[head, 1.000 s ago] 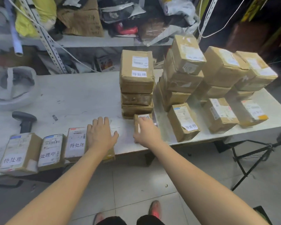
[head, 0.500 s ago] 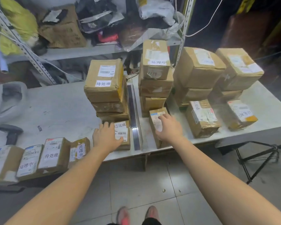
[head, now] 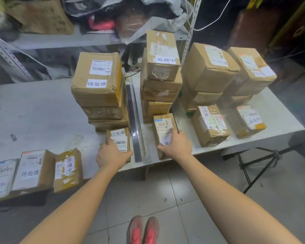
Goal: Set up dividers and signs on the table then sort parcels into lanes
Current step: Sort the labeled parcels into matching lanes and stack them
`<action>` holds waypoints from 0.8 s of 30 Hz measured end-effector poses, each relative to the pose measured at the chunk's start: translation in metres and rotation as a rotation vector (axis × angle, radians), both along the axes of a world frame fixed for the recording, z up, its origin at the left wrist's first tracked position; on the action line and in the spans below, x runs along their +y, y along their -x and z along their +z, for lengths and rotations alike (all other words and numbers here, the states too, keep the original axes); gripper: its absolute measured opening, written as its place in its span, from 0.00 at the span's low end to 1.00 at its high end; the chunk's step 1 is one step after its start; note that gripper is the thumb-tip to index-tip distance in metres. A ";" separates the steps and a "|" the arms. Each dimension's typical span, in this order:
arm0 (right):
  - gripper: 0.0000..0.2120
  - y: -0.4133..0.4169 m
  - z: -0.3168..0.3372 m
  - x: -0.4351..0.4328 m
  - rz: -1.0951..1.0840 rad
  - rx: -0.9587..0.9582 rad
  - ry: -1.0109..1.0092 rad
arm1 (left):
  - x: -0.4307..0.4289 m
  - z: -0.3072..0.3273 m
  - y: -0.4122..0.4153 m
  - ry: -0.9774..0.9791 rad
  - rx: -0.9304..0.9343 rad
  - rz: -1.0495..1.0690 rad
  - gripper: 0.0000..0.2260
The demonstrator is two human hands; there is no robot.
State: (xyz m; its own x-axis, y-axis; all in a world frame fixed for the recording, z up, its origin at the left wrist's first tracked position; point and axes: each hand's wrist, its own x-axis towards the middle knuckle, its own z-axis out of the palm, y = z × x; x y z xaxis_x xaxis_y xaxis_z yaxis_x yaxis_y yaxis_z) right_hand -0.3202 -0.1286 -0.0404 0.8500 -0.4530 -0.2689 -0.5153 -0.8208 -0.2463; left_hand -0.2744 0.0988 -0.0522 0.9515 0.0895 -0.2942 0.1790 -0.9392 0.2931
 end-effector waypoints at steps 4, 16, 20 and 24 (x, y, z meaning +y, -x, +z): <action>0.44 0.007 0.007 0.001 -0.055 -0.018 0.012 | 0.006 0.017 0.000 -0.015 -0.051 -0.023 0.42; 0.44 0.045 0.060 -0.040 -0.028 -0.146 0.053 | -0.015 0.084 0.042 -0.041 -0.226 0.037 0.46; 0.42 0.069 0.082 -0.073 0.012 -0.200 0.014 | -0.055 0.109 0.072 -0.053 -0.314 0.134 0.48; 0.42 0.098 0.110 -0.122 0.007 -0.299 -0.089 | -0.123 0.139 0.102 -0.065 -0.394 0.125 0.49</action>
State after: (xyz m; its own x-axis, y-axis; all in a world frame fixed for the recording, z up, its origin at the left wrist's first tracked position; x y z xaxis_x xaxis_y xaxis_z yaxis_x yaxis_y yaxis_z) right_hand -0.4179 -0.2503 0.0696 0.9002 -0.4332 -0.0449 -0.4041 -0.7925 -0.4568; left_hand -0.3761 -0.0240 0.0865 0.9709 0.2174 0.1004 0.1782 -0.9362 0.3029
